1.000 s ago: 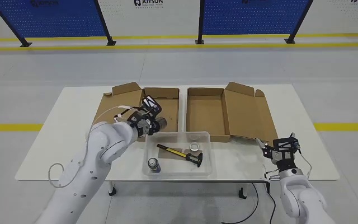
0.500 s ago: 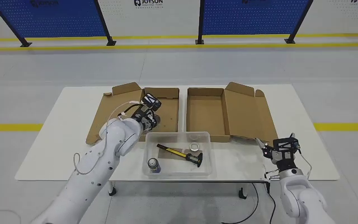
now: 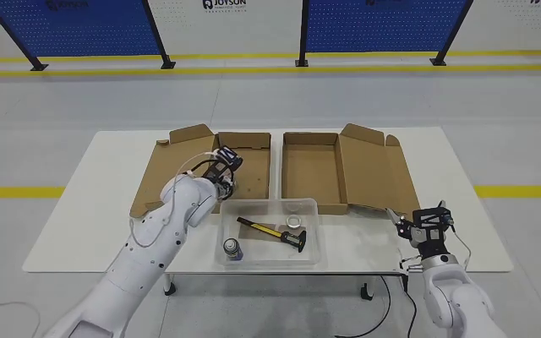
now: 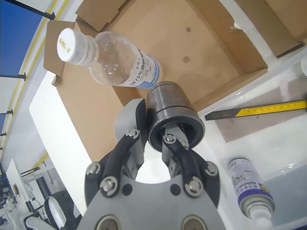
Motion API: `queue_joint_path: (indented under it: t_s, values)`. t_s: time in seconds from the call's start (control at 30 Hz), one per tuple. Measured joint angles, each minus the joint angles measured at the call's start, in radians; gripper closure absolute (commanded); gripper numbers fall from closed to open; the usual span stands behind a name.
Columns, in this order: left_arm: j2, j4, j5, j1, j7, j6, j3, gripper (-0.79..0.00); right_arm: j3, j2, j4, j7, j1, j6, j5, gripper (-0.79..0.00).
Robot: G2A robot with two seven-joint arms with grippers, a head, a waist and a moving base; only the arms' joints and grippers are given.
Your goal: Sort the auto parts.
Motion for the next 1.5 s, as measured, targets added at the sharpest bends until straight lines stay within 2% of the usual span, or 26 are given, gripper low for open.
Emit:
queue_joint_path:
  t_s: [0.53, 0.6, 0.7, 0.8, 0.97, 1.03, 1.2, 1.3, 1.5]
  values:
    - [-0.039, 0.150, -0.031, -0.063, 0.005, 0.006, 0.046, 0.000, 0.000, 0.000, 0.000, 0.000, 0.000, 0.000, 0.000, -0.785]
    - [-0.042, 0.161, -0.033, -0.068, 0.008, 0.006, 0.049, -0.031, 0.000, 0.000, 0.000, 0.000, 0.000, 0.000, 0.000, -0.785]
    - [-0.047, 0.178, -0.032, -0.074, 0.013, 0.007, 0.053, -0.123, 0.000, 0.000, 0.000, 0.000, 0.000, 0.000, 0.000, -0.785]
    - [-0.052, 0.194, -0.028, -0.080, 0.016, 0.008, 0.055, -0.142, 0.000, 0.000, 0.000, 0.000, 0.000, 0.000, 0.000, -0.785]
    - [-0.058, 0.212, -0.014, -0.091, 0.021, 0.006, 0.059, -0.240, 0.000, 0.000, 0.000, 0.000, 0.000, 0.000, 0.000, -0.785]
    - [-0.060, 0.215, -0.005, -0.095, 0.023, 0.001, 0.060, -0.240, 0.000, 0.000, 0.000, 0.000, 0.000, 0.000, 0.000, -0.785]
    - [-0.060, 0.199, 0.002, -0.094, 0.024, -0.002, 0.045, -0.246, 0.000, 0.000, 0.000, 0.000, 0.000, 0.000, 0.000, -0.785]
    - [-0.056, 0.159, 0.007, -0.079, 0.022, -0.005, 0.028, -0.249, 0.000, 0.000, 0.000, 0.000, 0.000, 0.000, 0.000, -0.785]
    - [-0.035, 0.012, 0.014, -0.012, -0.003, -0.041, -0.040, -0.262, 0.000, 0.000, 0.000, 0.000, 0.000, 0.000, 0.000, -0.785]
